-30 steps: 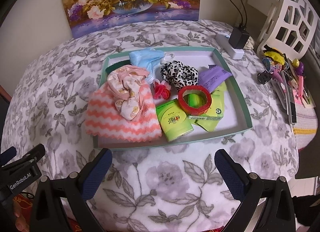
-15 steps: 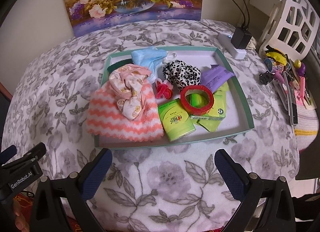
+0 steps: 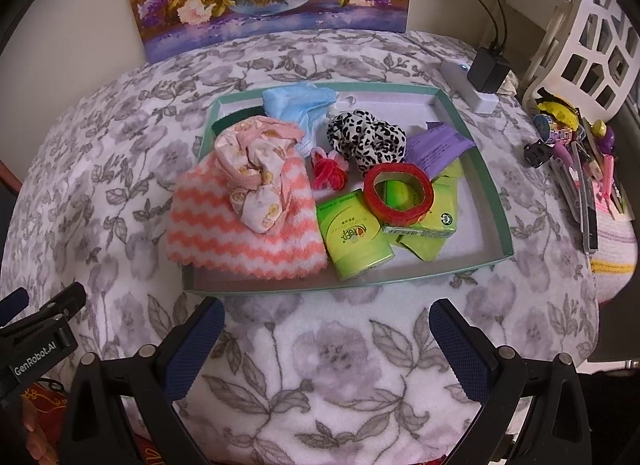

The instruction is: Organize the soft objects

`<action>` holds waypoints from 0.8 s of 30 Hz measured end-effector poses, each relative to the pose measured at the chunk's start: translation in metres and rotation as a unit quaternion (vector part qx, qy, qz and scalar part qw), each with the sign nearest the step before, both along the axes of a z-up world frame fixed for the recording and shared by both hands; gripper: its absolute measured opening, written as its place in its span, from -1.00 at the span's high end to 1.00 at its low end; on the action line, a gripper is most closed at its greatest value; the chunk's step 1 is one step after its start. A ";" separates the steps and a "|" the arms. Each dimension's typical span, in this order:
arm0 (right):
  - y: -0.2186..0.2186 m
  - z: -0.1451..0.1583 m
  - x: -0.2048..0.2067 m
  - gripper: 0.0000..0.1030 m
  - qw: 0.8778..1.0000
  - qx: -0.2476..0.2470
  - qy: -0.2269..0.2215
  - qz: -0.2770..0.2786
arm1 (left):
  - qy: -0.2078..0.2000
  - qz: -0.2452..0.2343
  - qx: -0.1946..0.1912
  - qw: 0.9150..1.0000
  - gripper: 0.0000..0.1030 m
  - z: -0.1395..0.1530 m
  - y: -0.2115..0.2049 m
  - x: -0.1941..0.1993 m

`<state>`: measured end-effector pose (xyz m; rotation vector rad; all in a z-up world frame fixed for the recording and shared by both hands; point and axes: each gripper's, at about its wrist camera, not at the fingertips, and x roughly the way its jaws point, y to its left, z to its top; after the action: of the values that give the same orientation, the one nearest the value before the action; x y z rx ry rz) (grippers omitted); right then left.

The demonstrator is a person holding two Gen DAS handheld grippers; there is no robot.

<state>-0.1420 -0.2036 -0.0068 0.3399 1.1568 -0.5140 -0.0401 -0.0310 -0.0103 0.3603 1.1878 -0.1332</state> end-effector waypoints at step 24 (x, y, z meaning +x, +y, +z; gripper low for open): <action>-0.003 -0.010 0.007 -1.00 1.000 0.003 0.019 0.007 | 0.016 -0.008 -0.019 1.000 -0.84 -0.008 -0.001 0.002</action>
<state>-0.1353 -0.2063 -0.0165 0.3290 1.1969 -0.5059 -0.0379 -0.0317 -0.0185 0.3355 1.2128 -0.1765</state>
